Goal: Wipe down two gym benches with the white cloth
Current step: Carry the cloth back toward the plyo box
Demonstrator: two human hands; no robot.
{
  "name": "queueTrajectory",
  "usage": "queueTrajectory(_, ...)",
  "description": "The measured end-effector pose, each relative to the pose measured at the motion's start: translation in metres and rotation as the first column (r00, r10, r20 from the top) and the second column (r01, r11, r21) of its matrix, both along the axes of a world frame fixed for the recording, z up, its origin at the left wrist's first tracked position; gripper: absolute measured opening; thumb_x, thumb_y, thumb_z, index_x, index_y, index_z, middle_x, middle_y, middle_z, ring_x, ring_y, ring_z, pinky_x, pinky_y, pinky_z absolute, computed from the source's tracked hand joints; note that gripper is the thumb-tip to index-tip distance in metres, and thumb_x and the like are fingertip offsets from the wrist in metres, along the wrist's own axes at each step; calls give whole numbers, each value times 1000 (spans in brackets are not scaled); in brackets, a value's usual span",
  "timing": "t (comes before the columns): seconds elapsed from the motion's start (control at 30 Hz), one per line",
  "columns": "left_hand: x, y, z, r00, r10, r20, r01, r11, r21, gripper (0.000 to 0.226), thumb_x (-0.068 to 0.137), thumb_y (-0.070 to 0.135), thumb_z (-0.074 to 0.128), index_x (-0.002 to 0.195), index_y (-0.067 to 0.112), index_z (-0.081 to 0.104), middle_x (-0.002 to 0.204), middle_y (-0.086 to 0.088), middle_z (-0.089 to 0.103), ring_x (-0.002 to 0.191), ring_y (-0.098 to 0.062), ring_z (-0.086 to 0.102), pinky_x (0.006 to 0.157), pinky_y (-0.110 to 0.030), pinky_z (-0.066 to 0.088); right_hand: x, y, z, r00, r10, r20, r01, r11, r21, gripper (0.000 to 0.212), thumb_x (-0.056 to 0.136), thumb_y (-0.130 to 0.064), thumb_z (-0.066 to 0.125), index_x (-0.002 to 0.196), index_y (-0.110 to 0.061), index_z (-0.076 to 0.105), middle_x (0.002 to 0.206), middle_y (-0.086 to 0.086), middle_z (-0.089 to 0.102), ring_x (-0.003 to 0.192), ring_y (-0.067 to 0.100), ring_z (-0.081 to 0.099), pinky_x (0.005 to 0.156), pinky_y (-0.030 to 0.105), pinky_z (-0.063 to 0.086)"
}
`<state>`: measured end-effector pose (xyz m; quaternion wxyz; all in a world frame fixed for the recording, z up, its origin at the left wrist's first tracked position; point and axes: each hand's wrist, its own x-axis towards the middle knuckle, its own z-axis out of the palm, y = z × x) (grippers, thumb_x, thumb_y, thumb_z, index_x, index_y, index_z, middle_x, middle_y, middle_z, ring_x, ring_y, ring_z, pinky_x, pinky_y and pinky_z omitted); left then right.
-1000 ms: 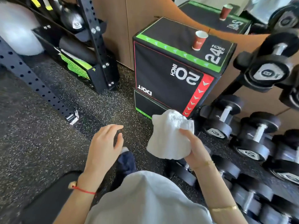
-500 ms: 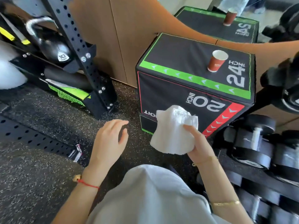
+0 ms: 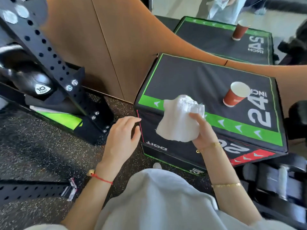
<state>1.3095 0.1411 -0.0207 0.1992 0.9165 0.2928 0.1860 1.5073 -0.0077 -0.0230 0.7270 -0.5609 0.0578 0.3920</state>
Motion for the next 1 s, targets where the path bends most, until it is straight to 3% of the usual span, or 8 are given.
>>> queueTrajectory(0.17,61,47,0,1000,-4,0,4,1000,-8,26,93,13,58,118,12,66,118,0,66,111,-18,59,99,-33,47,64,71,7,999,34,7,-34,999,-25,40,95,-17,52,131,-1,56,123,19,62,106,31,59,97,48,46)
queueTrajectory(0.27,90,66,0,1000,-12,6,12,1000,-25,26,92,11,59,117,11,66,116,-2,66,111,-20,60,97,-36,48,93,104,9,998,59,4,-59,998,-18,42,96,-18,51,134,0,52,121,17,61,110,35,60,94,47,49)
queueTrajectory(0.37,111,81,-1,1000,-26,6,26,999,-48,26,92,10,59,117,10,66,116,-3,66,111,-21,60,97,-37,48,114,128,3,998,55,-10,-55,997,-53,40,93,-21,57,130,-5,56,127,17,63,119,36,59,105,52,45)
queueTrajectory(0.5,129,99,-5,999,-40,-7,40,997,-65,26,92,10,60,117,9,66,116,-3,66,111,-22,60,96,-39,49,126,148,-15,997,62,55,-54,989,-134,24,91,-18,60,112,-7,64,107,12,68,98,31,65,80,44,57)
queueTrajectory(0.6,137,111,-8,998,-56,-17,55,996,-66,26,92,10,59,117,10,66,116,-2,66,110,-21,60,96,-37,48,125,149,-33,983,141,119,-109,964,-241,8,91,-19,60,94,-15,67,90,5,69,87,27,64,64,34,54)
queueTrajectory(0.77,140,127,-10,991,-128,-34,126,990,-60,25,92,10,59,117,10,66,115,-2,66,109,-19,60,95,-31,47,118,137,-52,911,206,357,5,860,-510,10,87,-26,64,91,-18,62,88,-3,65,86,20,60,71,32,51)
queueTrajectory(0.9,143,135,-11,981,-188,-43,184,980,-79,25,91,8,60,115,9,67,113,-3,67,107,-21,61,95,-33,48,114,126,-51,839,246,485,145,758,-636,25,83,-26,65,107,-21,59,83,-16,59,82,9,57,61,15,38)
queueTrajectory(1.0,143,140,-13,977,-209,-42,206,976,-74,25,91,8,60,116,9,66,114,-4,67,108,-23,61,95,-37,49,108,122,-48,761,332,557,207,688,-695,35,81,-21,67,114,-16,57,88,-8,62,92,19,58,71,29,45)
